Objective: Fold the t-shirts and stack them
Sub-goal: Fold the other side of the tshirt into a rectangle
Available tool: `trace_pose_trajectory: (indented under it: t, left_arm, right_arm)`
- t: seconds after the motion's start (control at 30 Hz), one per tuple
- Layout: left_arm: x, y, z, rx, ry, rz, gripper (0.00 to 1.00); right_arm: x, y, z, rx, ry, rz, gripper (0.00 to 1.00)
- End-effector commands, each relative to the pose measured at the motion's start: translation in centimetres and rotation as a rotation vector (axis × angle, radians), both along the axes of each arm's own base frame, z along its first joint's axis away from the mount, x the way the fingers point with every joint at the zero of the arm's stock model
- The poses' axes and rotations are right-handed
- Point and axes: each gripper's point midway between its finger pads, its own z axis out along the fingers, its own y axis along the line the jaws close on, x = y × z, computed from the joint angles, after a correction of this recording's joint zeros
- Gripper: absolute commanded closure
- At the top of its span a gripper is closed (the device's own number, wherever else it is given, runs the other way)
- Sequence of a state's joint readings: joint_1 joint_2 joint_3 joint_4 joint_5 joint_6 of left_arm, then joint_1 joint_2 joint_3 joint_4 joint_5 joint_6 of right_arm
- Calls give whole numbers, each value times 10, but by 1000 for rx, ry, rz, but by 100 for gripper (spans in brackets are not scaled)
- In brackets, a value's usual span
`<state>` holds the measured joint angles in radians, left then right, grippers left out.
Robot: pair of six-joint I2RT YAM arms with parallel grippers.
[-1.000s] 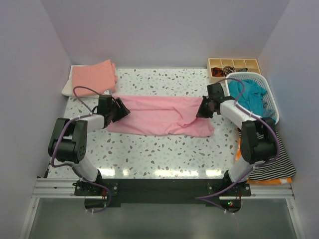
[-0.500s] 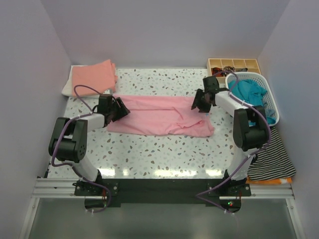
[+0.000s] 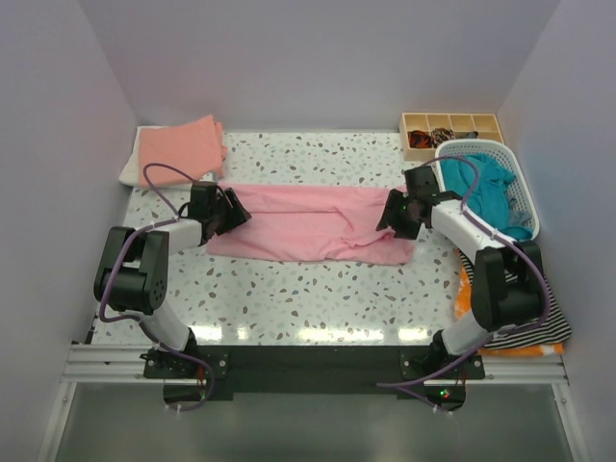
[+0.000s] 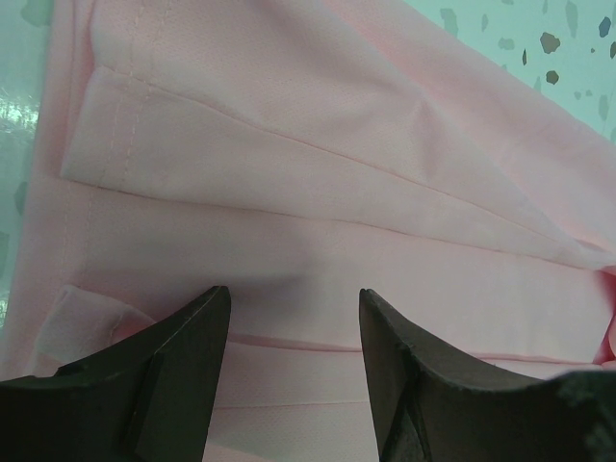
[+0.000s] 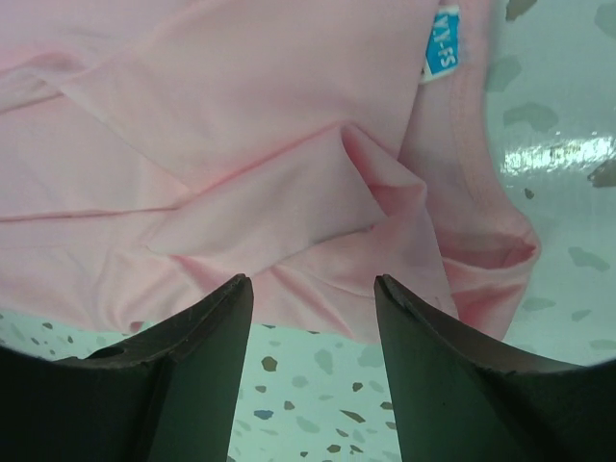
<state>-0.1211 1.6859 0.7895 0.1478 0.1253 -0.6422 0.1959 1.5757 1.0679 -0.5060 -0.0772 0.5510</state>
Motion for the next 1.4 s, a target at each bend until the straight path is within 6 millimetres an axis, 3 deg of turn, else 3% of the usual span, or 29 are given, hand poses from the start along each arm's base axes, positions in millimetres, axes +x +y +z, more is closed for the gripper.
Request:
trace_pose_trajectory:
  t: [0.0,0.47,0.57,0.6,0.8,0.9,1.07,1.37]
  left_arm:
    - [8,-4,12,7,-38,-27,39]
    - [6,-3,8,13,-23,-24,39]
    - [6,-2,6,17,-19,-23,39]
    - [7,-2,7,17,-21,-23,39]
    - [8,-3,5,16,-16,-22,39]
    - [7,-3,3,17,-12,-24,39]
    - [8,-4,0,13,-2,-29,39]
    - [7,-4,-2,14,4,-34,39]
  right_arm:
    - [-4,8,-6,63,2,-20,43]
    - [3,15,-41,86,45,-26,45]
    - [6,15,-43,89,41,-25,51]
    - [6,16,-44,89,43,-23,57]
    - [15,16,-35,84,13,-9,88]
    - [20,14,-27,64,-3,-8,94]
    - [34,12,-17,45,-28,-16,99]
    - [70,16,-19,26,-28,-20,97]
